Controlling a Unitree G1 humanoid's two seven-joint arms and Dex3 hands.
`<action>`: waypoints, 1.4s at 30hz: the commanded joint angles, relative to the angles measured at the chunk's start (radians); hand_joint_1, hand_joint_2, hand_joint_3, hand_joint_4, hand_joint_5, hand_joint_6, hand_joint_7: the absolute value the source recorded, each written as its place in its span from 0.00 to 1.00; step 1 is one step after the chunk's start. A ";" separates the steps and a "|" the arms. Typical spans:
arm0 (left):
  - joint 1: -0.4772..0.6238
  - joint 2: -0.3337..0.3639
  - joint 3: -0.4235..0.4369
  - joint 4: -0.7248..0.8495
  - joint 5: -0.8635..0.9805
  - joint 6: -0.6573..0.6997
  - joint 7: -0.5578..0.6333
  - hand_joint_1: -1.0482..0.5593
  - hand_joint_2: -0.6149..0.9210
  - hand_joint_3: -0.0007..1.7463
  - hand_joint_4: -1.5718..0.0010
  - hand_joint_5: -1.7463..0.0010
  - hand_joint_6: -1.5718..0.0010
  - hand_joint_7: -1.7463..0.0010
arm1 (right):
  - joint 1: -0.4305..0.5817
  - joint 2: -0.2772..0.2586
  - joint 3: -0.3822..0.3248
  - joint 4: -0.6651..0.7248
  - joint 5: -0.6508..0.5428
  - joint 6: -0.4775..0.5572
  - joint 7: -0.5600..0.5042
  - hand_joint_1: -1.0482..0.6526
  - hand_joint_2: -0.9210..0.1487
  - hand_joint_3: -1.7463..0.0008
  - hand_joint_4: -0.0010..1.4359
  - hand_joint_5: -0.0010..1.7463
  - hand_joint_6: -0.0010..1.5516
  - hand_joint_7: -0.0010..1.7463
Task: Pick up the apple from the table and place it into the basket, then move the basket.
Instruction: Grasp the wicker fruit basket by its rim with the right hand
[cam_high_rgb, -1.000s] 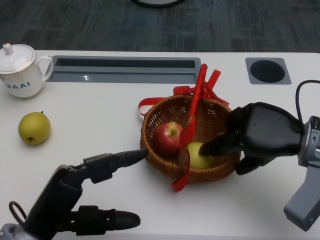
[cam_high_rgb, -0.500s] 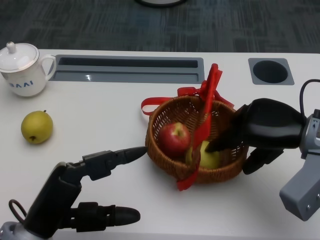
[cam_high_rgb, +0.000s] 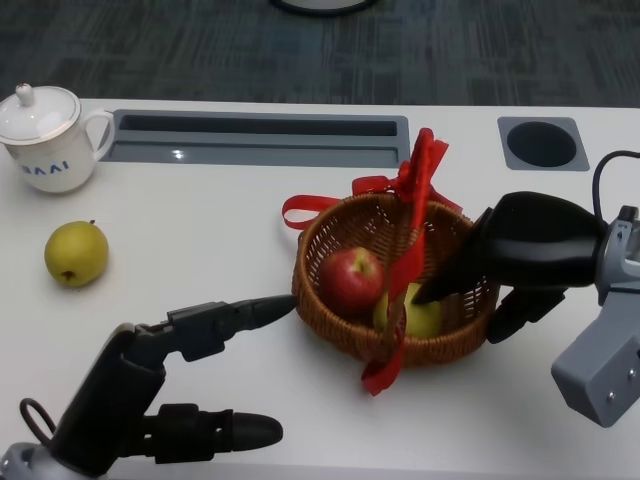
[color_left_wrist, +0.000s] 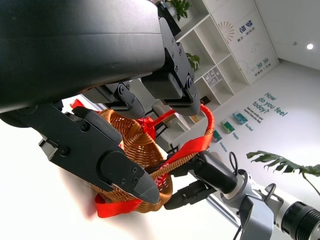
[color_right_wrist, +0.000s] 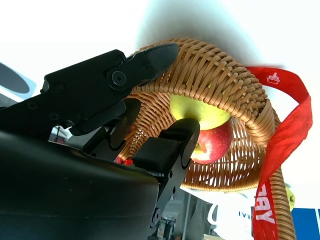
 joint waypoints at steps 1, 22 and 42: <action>0.001 0.004 0.009 -0.003 0.000 -0.017 0.015 0.36 0.86 0.00 0.53 1.00 0.55 1.00 | 0.050 -0.016 -0.006 0.003 0.003 0.005 0.091 0.47 0.09 1.00 0.80 0.07 0.74 0.02; -0.016 0.008 0.018 0.009 -0.008 -0.035 0.011 0.37 0.86 0.00 0.53 1.00 0.54 1.00 | 0.082 -0.022 -0.071 -0.051 0.051 0.033 0.194 0.47 0.12 0.99 0.75 0.09 0.62 0.04; -0.033 -0.008 0.018 0.012 -0.015 -0.039 0.018 0.40 0.85 0.00 0.51 1.00 0.52 1.00 | 0.126 -0.145 -0.102 -0.346 0.119 -0.191 0.365 0.49 0.17 1.00 0.82 0.04 0.75 0.01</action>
